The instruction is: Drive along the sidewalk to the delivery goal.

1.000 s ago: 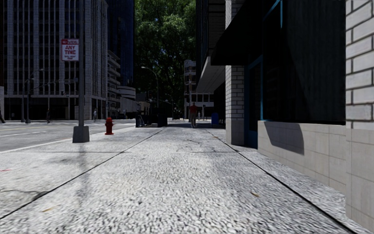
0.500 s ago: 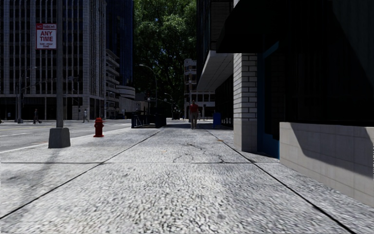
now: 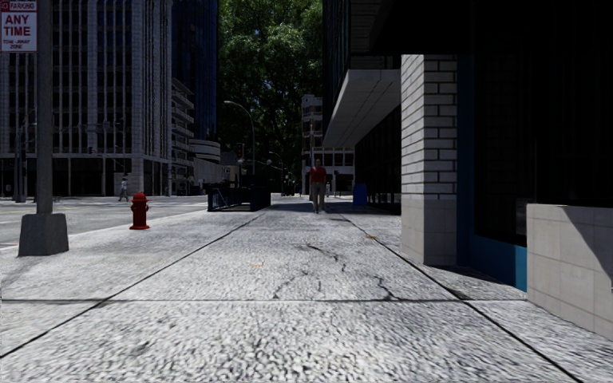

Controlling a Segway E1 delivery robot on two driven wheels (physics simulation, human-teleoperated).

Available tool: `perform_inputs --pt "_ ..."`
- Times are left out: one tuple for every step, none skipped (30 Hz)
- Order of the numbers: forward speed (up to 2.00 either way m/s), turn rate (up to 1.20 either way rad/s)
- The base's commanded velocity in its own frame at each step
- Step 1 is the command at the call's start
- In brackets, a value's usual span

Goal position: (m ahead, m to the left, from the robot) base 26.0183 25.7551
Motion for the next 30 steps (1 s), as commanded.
perform_inputs --pt "2.00 0.00" --pt "2.00 0.00" --pt "2.00 0.00" --pt "2.00 0.00" --pt "2.00 0.00" --pt "2.00 0.00" --pt "2.00 0.00" --pt "2.00 0.00" --pt "2.00 0.00" --pt "2.00 0.00" --pt "2.00 0.00" --pt "2.00 0.00" --pt "2.00 0.00" --pt "2.00 0.00" --pt "2.00 0.00" --pt "2.00 0.00" --pt "2.00 0.00" --pt "2.00 0.00" --pt "2.00 0.00" --pt "2.00 0.00" --pt "2.00 0.00" --pt "2.00 0.00" --pt "2.00 0.00" --pt "2.00 0.00" --pt "2.00 0.00" --pt "2.00 0.00" --pt "2.00 0.00" --pt "2.00 0.00" --pt "2.00 0.18" --pt "2.00 0.32"
